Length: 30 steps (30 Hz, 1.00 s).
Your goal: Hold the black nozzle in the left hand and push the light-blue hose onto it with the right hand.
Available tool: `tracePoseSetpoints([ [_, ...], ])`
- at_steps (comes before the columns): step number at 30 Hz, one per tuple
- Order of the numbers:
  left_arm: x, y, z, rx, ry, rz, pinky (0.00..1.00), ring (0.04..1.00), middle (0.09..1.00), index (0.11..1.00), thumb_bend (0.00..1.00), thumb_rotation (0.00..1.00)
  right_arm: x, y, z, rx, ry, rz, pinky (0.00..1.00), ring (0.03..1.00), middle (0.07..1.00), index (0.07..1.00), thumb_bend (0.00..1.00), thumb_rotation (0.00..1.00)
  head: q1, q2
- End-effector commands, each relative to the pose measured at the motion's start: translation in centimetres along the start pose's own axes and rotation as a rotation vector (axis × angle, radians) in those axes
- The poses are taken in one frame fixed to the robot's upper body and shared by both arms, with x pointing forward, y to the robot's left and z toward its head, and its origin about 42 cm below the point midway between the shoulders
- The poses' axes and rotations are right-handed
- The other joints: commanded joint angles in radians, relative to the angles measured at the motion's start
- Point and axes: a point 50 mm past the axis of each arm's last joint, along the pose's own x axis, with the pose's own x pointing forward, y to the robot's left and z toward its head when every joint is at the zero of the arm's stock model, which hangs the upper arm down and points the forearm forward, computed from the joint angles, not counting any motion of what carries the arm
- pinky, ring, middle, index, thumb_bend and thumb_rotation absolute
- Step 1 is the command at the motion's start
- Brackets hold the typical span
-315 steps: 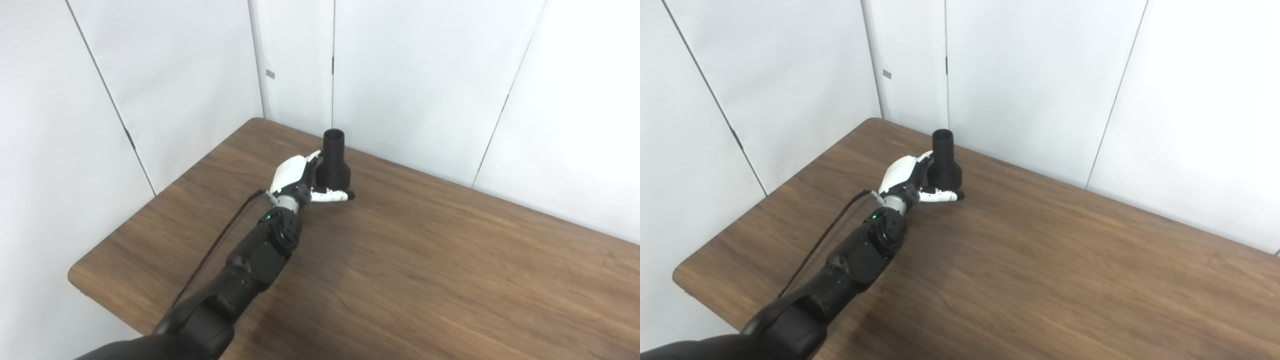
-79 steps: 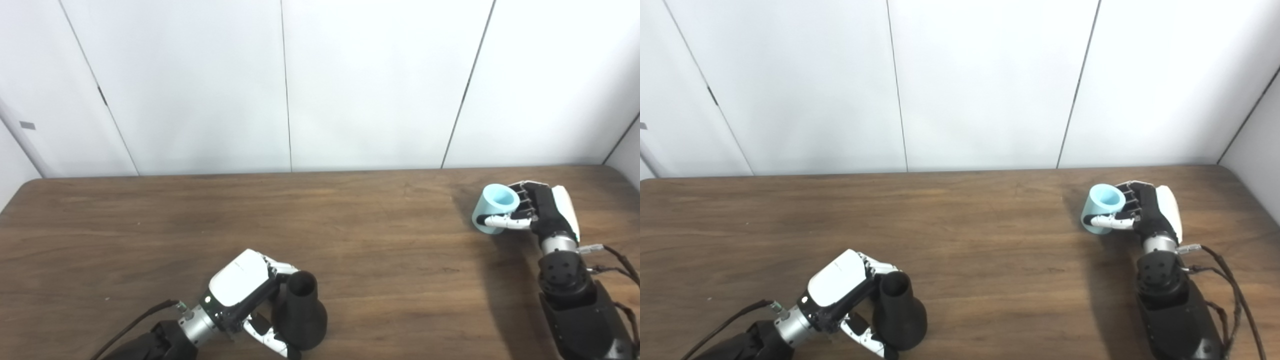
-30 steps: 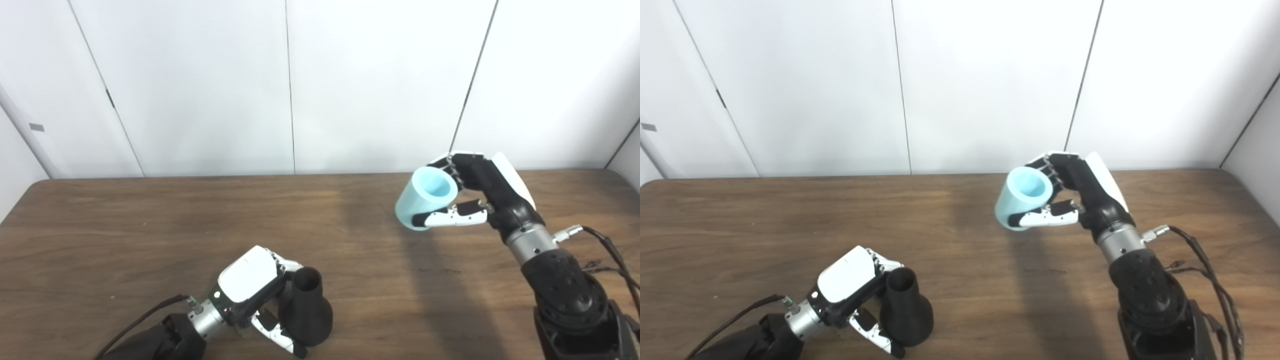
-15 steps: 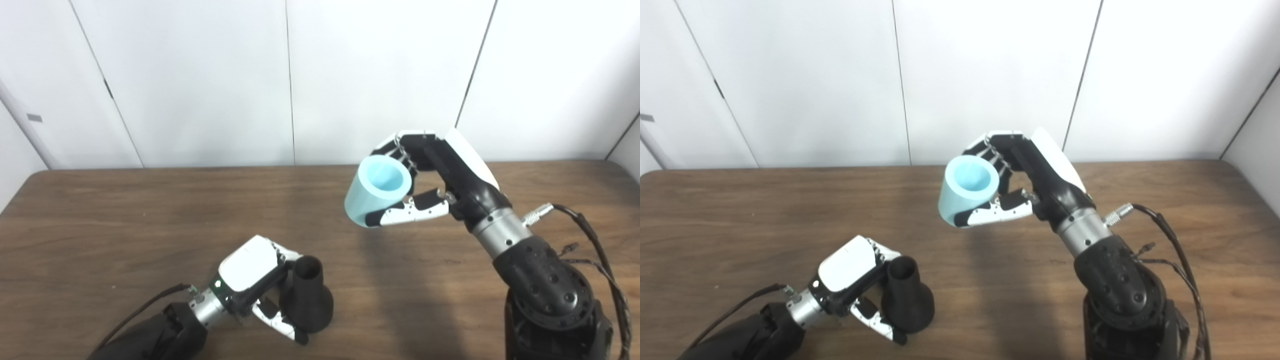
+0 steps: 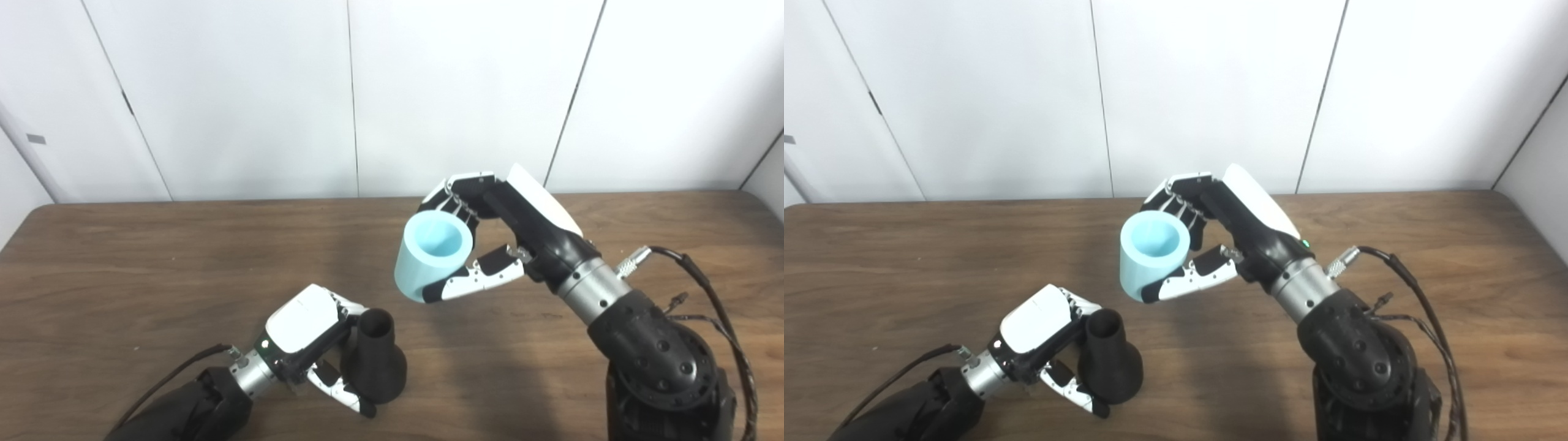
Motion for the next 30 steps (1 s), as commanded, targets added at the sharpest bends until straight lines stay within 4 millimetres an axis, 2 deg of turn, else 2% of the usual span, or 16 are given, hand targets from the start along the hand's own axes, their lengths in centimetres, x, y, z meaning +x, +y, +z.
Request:
tracePoseSetpoints([
  [1,-2.3,-6.6,3.5,-0.142,0.037,-0.115,0.20,0.275,0.409,0.515,0.52,0.00,0.1,-0.5,0.8,-0.006,-0.048,-0.011,0.30,0.412,0.470,0.524,0.52,0.00,0.006,0.012],
  [13,-1.9,-6.5,4.0,-0.135,0.031,-0.113,0.22,0.308,0.446,0.508,0.52,0.00,-0.2,0.2,0.5,0.023,-0.042,0.021,0.27,0.391,0.475,0.526,0.51,0.00,0.041,0.030],
  [17,-1.7,-6.6,4.0,-0.130,0.030,-0.115,0.19,0.278,0.419,0.516,0.52,0.00,-0.3,0.4,0.3,0.029,-0.040,0.016,0.27,0.389,0.473,0.527,0.51,0.00,0.051,0.029],
  [20,-1.7,-6.6,4.1,-0.131,0.029,-0.116,0.21,0.297,0.433,0.512,0.52,0.00,-0.3,0.7,0.1,0.036,-0.043,0.014,0.29,0.394,0.468,0.519,0.52,0.00,0.060,0.027],
  [25,-1.6,-6.8,4.2,-0.138,0.030,-0.120,0.16,0.240,0.396,0.510,0.51,0.00,-0.2,1.0,0.0,0.038,-0.054,0.022,0.31,0.405,0.467,0.511,0.52,0.00,0.067,0.026],
  [30,-1.5,-7.0,4.4,-0.140,0.027,-0.116,0.16,0.241,0.395,0.511,0.51,0.00,0.0,1.3,-0.1,0.040,-0.054,0.038,0.32,0.411,0.470,0.509,0.52,0.00,0.071,0.027],
])
